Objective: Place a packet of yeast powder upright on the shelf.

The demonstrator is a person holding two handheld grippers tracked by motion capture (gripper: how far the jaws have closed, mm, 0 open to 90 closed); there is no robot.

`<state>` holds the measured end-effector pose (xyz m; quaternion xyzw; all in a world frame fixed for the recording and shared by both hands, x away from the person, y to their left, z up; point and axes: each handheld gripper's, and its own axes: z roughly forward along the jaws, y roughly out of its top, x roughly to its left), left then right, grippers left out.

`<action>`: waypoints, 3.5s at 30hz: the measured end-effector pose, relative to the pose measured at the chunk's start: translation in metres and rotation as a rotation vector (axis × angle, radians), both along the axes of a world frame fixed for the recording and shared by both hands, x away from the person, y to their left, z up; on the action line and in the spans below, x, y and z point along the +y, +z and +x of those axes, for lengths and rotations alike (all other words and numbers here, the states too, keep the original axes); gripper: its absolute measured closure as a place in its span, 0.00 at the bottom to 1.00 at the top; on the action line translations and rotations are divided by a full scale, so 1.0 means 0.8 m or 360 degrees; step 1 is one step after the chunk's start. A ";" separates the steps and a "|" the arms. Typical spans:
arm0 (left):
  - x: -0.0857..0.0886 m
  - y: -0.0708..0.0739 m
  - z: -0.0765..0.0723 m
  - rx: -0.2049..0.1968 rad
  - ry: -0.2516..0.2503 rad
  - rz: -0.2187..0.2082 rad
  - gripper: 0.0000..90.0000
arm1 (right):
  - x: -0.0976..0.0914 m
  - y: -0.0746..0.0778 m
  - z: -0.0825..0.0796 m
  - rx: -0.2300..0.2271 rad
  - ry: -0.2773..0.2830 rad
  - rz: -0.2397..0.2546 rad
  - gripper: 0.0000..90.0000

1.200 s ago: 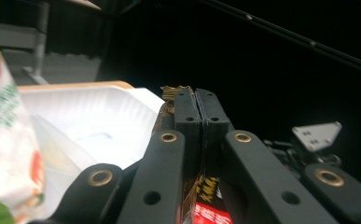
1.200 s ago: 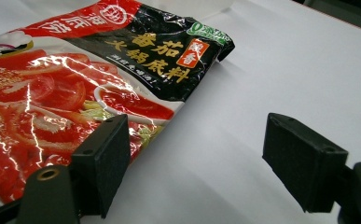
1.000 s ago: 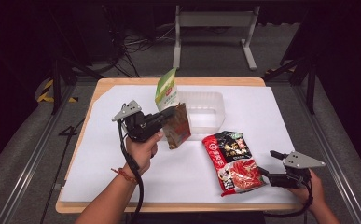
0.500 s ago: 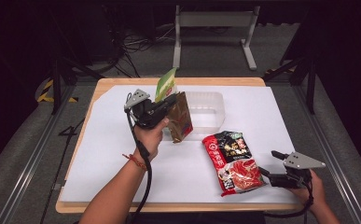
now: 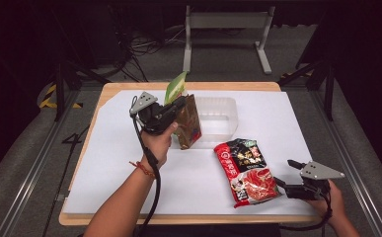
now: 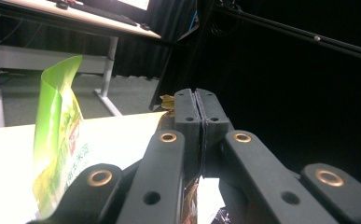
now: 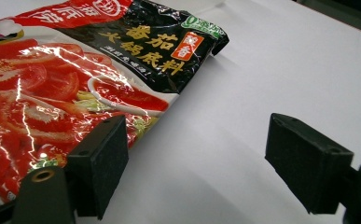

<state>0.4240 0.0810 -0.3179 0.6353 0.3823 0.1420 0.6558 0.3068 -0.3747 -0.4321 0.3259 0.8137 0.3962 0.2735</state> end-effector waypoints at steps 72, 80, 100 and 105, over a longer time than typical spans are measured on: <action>-0.089 -0.001 0.097 -0.0161 0.0241 0.0347 0.97 | -0.003 -0.001 -0.004 0.0008 -0.0001 -0.0007 0.24; -0.080 -0.013 0.085 -0.0147 0.0136 0.0326 0.97 | -0.003 -0.002 -0.004 0.0007 0.0000 -0.0009 0.24; -0.063 -0.041 0.058 -0.0155 -0.0048 0.0343 0.94 | -0.002 -0.002 -0.004 0.0010 -0.0002 -0.0006 0.23; -0.063 -0.047 0.050 -0.0167 -0.0086 0.0374 0.94 | -0.002 -0.002 -0.003 0.0007 -0.0002 -0.0010 0.23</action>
